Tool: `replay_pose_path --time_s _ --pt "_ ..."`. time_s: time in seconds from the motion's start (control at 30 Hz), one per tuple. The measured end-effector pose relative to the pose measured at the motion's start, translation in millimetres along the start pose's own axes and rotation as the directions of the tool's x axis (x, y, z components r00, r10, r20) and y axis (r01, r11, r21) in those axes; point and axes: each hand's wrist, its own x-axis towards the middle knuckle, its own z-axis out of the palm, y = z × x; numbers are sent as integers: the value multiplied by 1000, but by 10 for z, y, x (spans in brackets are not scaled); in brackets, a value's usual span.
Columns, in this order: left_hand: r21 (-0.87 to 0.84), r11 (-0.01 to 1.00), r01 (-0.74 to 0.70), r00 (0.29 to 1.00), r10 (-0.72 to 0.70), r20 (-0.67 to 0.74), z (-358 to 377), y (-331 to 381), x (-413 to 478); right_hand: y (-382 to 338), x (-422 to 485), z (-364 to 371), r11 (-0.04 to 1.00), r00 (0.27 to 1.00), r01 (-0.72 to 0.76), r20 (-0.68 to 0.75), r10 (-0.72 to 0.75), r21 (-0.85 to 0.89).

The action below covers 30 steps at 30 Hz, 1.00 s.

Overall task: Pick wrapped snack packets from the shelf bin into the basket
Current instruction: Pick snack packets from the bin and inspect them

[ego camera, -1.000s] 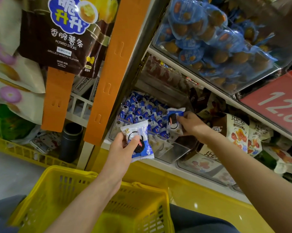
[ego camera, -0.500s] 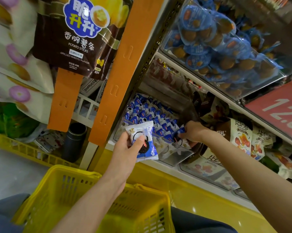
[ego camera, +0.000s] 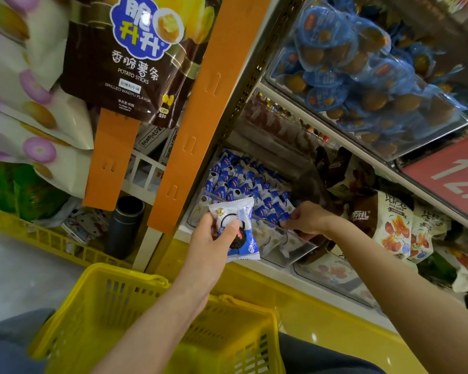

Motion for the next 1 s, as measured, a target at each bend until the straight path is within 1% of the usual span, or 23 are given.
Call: replay_pose_path --time_s 0.07,0.17,0.23,0.3,0.33,0.37,0.4,0.43,0.47,0.5,0.53,0.57,0.6,0.63,0.67,0.73,0.8,0.93,1.0 --pt "7 1000 7 1000 -7 -2 10 -9 -4 11 -2 24 1000 1000 15 18 -15 -22" --pt "4 1000 11 1000 -11 8 21 -28 -17 4 -8 104 999 997 -5 75 8 -37" --pt "14 1000 8 1000 -8 13 13 -32 -28 6 -7 121 1000 994 -17 111 14 22" --pt "21 1000 4 1000 -5 12 -5 -34 -30 11 -37 117 986 989 -40 149 16 161" --pt "26 1000 2 1000 -3 11 -12 -33 -29 18 -60 113 979 990 -38 144 9 203" --pt "31 1000 -1 1000 1 8 -19 -33 -28 24 -85 114 983 995 -18 97 0 185" --pt "38 999 -4 1000 4 4 -26 -33 -25 24 -124 129 990 1000 17 15 -20 141" --pt "42 999 -6 1000 6 1 -34 -34 -25 24 -168 168 988 992 84 -105 -71 126" --pt "42 999 -6 1000 6 -2 -40 -36 -27 12 -244 223 972 961 179 -240 -139 153" --pt "42 999 -4 1000 4 -1 -42 -39 -29 -5 -344 293 931 902 300 -377 -208 206" --pt "49 999 -1 1000 1 -1 -44 -43 -32 -29 -454 369 871 829 421 -497 -256 254" --pt "63 998 2 1000 -2 -3 -43 -47 -34 -49 -548 453 806 775 510 -568 -278 301" --pt "80 997 5 1000 -5 -3 -43 -53 -36 -83 -645 540 744 750 571 -589 -301 347" --pt "94 996 6 1000 -6 -1 -42 -61 -41 -114 -717 629 688 751 606 -571 -331 399" --pt "110 994 8 1000 -8 5 -44 -71 -48 -151 -769 714 641 769 615 -530 -359 459" --pt "168 986 18 999 -24 33 -60 -98 -76 -213 -810 855 581 805 593 -438 -400 558" --pt "224 974 35 996 -52 71 -89 -136 -103 -247 -788 946 529 823 565 -395 -408 633" --pt "238 969 70 990 -96 99 -124 -188 -129 -205 -728 1084 466 853 509 -355 -382 724" --pt "231 969 86 990 -110 91 -118 -205 -140 -176 -724 1137 444 854 502 -346 -388 742"
